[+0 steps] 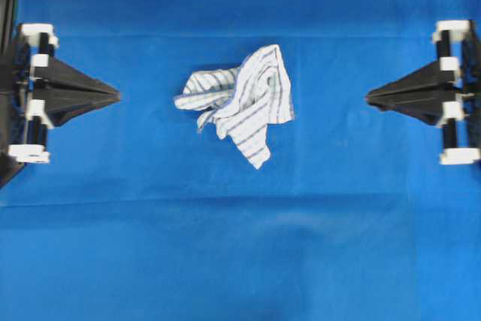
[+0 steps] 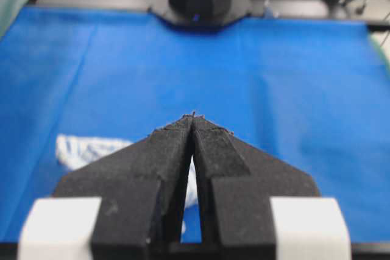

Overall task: Lift the towel with both arms.
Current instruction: 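Move both grippers inward toward opposite sides of the striped towel, then close both grippers on opposite edges of the towel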

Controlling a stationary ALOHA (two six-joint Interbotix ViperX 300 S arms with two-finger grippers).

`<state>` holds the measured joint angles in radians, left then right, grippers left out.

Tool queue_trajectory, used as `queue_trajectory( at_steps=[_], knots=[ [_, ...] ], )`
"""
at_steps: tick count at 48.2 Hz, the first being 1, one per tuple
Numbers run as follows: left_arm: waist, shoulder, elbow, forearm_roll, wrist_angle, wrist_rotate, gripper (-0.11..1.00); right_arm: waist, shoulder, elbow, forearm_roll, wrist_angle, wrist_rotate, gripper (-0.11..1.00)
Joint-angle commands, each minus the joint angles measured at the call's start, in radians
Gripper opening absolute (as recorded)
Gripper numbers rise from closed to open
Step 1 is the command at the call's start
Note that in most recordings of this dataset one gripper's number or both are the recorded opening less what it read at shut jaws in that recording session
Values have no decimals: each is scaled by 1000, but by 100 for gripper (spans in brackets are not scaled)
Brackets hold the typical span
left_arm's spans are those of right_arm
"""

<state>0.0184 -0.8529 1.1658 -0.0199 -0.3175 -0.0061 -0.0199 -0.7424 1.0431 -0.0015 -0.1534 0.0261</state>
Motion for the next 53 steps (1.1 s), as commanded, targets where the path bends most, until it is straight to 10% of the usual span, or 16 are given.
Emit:
queue_trajectory(
  at_steps=[1, 10, 22, 26, 53],
  knots=[
    [14, 55, -23, -5, -20, -2, 1, -15, 51, -29, 5, -5, 9, -1],
    [35, 190, -41, -9, -32, -3, 6, -38, 199, -64, 3, 2, 29, 0],
    [58, 417, -75, -9, -83, -3, 75, -55, 448, -147, -2, 6, 25, 64],
    [60, 495, -92, -9, -100, -2, 90, -66, 532, -176, -2, 6, 23, 62],
    [112, 943, -218, -9, -190, 5, 91, -114, 848, -279, 0, 0, 20, 61]
  ],
)
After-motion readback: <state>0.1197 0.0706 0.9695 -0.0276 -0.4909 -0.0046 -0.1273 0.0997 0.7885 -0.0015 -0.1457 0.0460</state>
